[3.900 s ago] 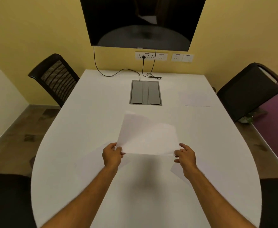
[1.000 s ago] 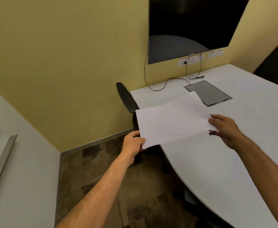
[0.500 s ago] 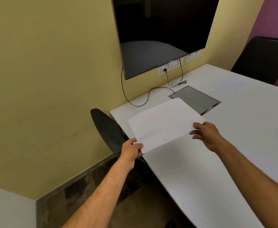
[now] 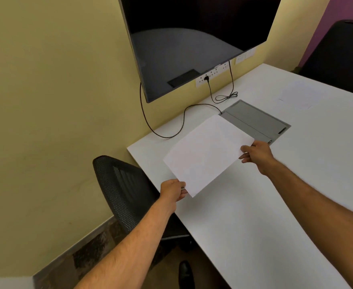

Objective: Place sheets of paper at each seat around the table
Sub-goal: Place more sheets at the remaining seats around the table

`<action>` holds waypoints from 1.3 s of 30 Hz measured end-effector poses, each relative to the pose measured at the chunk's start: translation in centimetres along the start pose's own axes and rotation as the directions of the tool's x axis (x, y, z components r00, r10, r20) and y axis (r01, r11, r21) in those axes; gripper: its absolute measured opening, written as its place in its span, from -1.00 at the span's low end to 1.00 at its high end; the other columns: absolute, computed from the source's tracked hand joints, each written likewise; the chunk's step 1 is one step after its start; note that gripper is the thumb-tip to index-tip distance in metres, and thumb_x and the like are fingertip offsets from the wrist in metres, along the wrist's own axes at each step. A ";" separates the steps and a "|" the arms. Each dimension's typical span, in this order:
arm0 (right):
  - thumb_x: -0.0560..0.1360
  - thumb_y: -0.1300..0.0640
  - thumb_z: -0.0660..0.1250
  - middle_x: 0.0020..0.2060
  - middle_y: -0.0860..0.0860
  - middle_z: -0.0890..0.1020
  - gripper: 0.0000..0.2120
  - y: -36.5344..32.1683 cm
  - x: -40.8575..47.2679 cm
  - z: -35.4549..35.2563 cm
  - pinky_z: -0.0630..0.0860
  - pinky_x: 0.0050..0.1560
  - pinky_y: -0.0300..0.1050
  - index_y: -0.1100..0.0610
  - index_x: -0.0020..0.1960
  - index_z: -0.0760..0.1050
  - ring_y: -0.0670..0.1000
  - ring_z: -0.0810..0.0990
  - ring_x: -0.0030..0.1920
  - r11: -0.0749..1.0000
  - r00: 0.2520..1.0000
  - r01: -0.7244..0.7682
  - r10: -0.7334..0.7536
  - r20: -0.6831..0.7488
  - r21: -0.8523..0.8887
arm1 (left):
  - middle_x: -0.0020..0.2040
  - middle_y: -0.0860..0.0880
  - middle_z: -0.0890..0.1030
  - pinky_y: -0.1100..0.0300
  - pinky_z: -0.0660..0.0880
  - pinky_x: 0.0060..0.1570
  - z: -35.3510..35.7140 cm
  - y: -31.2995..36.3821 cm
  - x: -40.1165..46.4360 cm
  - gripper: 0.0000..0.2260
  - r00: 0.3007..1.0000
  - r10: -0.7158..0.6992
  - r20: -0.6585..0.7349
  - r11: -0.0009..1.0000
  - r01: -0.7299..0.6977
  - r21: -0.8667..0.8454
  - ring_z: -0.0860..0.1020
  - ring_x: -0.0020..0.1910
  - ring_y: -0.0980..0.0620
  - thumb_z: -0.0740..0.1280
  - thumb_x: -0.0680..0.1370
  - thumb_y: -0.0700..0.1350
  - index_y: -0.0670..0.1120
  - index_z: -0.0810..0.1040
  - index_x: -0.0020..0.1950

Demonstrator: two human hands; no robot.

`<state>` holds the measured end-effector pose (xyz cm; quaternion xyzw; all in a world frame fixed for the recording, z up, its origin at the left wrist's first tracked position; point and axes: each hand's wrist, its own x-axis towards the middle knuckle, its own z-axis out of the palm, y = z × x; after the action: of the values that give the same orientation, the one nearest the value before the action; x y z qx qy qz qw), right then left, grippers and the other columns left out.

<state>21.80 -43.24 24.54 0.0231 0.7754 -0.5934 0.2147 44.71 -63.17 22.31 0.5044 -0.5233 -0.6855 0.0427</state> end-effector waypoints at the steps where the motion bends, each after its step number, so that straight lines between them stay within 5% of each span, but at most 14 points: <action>1: 0.53 0.35 0.36 -0.15 0.19 0.66 -0.76 0.3 1.3 0.5 0.62 -0.44 -0.15 0.34 0.19 0.54 0.08 0.66 -0.39 1.000 1.000 -0.006 0.006 -0.026 0.001 | -0.24 -0.13 0.60 0.21 0.59 -0.29 0.4 0.1 1.6 -0.89 1.000 -0.004 0.015 1.000 0.004 0.019 0.56 -0.33 -0.04 0.36 0.48 -0.37 -0.18 0.55 -0.19; 5: 0.49 0.31 0.40 -0.30 0.25 0.61 -0.82 2.4 5.8 2.4 0.55 -0.50 -0.14 0.45 -0.01 0.56 0.07 0.60 -0.45 0.997 0.985 -0.051 0.042 -0.168 -0.054 | -0.30 -0.12 0.61 0.20 0.56 -0.32 2.0 -0.3 8.1 -0.85 0.998 -0.029 0.052 0.995 0.024 0.097 0.57 -0.36 -0.02 0.37 0.45 -0.38 -0.17 0.54 -0.26; 8: 0.48 0.30 0.42 -0.39 0.22 0.59 -0.84 4.1 8.5 4.0 0.52 -0.51 -0.15 0.30 -0.23 0.50 0.04 0.54 -0.51 0.991 0.962 -0.079 0.048 -0.270 -0.107 | -0.34 -0.12 0.56 0.21 0.51 -0.36 3.1 -1.5 11.4 -0.81 0.996 -0.062 0.059 0.989 0.053 0.139 0.54 -0.37 -0.01 0.38 0.45 -0.37 -0.16 0.50 -0.31; 13: 0.50 0.36 0.38 -0.29 0.23 0.64 -0.99 8.3 14.6 6.5 0.57 -0.45 -0.13 0.30 -0.09 0.57 0.11 0.61 -0.41 0.976 0.949 -0.166 0.120 -0.291 -0.141 | -0.32 -0.10 0.59 0.22 0.52 -0.32 5.0 -4.3 17.6 -0.88 0.995 -0.102 0.006 0.981 0.100 0.169 0.58 -0.34 -0.02 0.38 0.45 -0.35 -0.19 0.52 -0.26; 19: 0.49 0.36 0.33 -0.22 0.25 0.68 -0.87 14.1 19.2 7.9 0.54 -0.43 -0.18 0.29 0.01 0.61 0.08 0.62 -0.40 0.938 0.946 -0.226 0.148 -0.288 -0.262 | -0.07 -0.11 0.63 0.15 0.58 -0.22 6.9 -6.9 22.6 -0.78 0.991 -0.097 -0.093 0.978 0.112 0.178 0.64 -0.22 -0.07 0.39 0.44 -0.35 -0.11 0.54 0.02; 24: 0.47 0.33 0.33 -0.27 0.23 0.68 -0.89 16.8 20.7 8.3 0.57 -0.40 -0.17 0.27 -0.05 0.62 0.08 0.60 -0.47 0.918 0.941 -0.258 0.168 -0.293 -0.301 | -0.07 -0.09 0.59 0.21 0.50 -0.35 8.2 -8.1 23.8 -0.72 0.988 -0.089 -0.127 0.966 0.117 0.231 0.61 -0.25 -0.07 0.41 0.44 -0.37 -0.13 0.48 0.08; 30: 0.43 0.28 0.35 -0.36 0.21 0.66 -0.94 18.2 21.5 8.2 0.66 -0.23 -0.04 0.24 -0.13 0.59 0.12 0.59 -0.51 0.904 0.933 -0.287 0.189 -0.306 -0.317 | -0.03 -0.10 0.61 -0.02 0.64 -0.05 9.1 -9.6 24.9 -0.70 0.981 -0.104 -0.163 0.923 0.157 0.353 0.66 -0.09 -0.15 0.47 0.38 -0.29 -0.06 0.47 0.01; 39: 0.38 0.22 0.39 -0.40 0.17 0.67 -0.97 18.9 22.0 8.0 0.66 -0.19 -0.01 0.17 -0.23 0.57 0.15 0.62 -0.48 0.889 0.942 -0.291 0.201 -0.270 -0.354 | -0.05 -0.07 0.60 0.00 0.62 -0.05 9.4 -10.8 25.4 -0.78 0.977 -0.060 -0.203 0.878 0.148 0.455 0.62 -0.11 -0.10 0.44 0.45 -0.21 -0.09 0.47 0.02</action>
<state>9.78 -49.93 -2.24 0.1462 0.8876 -0.3888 0.1991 30.46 -66.92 -2.89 0.5881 -0.6388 -0.4913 -0.0693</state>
